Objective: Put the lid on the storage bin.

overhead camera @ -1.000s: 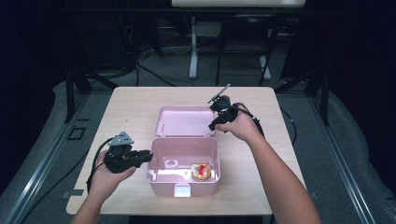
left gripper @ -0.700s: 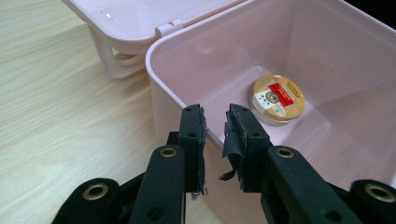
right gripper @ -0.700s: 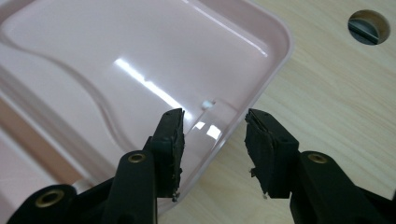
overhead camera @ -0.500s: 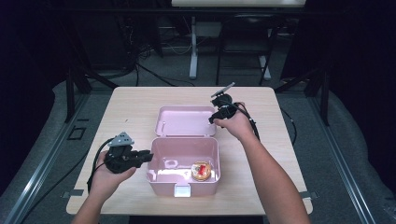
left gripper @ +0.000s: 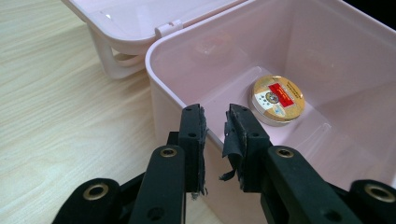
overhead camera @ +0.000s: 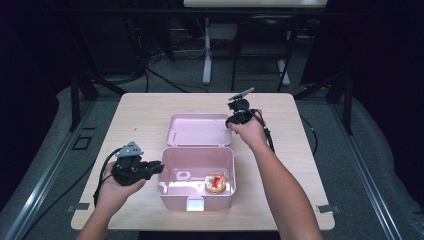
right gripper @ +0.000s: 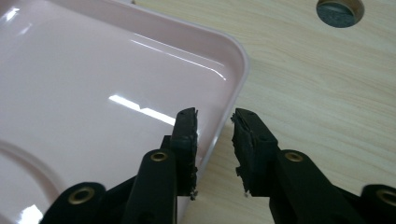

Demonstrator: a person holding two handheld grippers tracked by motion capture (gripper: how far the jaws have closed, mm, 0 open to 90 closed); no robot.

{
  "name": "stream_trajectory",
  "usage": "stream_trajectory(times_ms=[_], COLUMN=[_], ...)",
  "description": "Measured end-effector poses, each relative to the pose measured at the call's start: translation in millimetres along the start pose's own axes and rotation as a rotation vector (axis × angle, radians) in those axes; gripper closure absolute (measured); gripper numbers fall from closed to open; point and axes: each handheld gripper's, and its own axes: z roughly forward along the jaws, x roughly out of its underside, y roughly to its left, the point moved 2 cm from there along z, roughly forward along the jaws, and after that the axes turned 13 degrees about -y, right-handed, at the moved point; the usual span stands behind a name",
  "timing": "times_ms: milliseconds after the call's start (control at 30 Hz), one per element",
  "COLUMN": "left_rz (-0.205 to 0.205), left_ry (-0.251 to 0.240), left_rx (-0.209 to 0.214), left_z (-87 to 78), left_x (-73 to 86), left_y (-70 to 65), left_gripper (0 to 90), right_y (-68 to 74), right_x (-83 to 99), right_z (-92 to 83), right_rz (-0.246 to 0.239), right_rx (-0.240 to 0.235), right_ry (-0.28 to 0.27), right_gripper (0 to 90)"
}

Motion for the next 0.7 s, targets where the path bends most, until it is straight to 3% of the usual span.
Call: stream_trajectory(times_ms=[267, 500, 567, 700], left_rz=[0.0, 0.003, 0.012, 0.008], left_ry=[-0.002, 0.001, -0.002, 0.005], left_rx=[-0.002, -0.004, -0.023, -0.004], left_z=[0.0, 0.1, 0.5, -0.2], left_x=[0.2, -0.1, -0.1, -0.2], left_y=[-0.3, -0.6, -1.1, -0.7], left_gripper=[75.8, 75.9, 75.9, 76.0], right_y=[0.6, 2.6, 4.2, 5.0], right_x=[0.7, 2.4, 2.7, 2.6], right_z=[3.5, 11.0, 13.9, 17.5], right_rz=[0.048, 0.08, 0.086, 0.12], right_rx=[0.021, 0.043, 0.058, 0.076], right_ry=[0.007, 0.02, 0.025, 0.033], right_gripper=[76.7, 77.5, 76.3, 76.1])
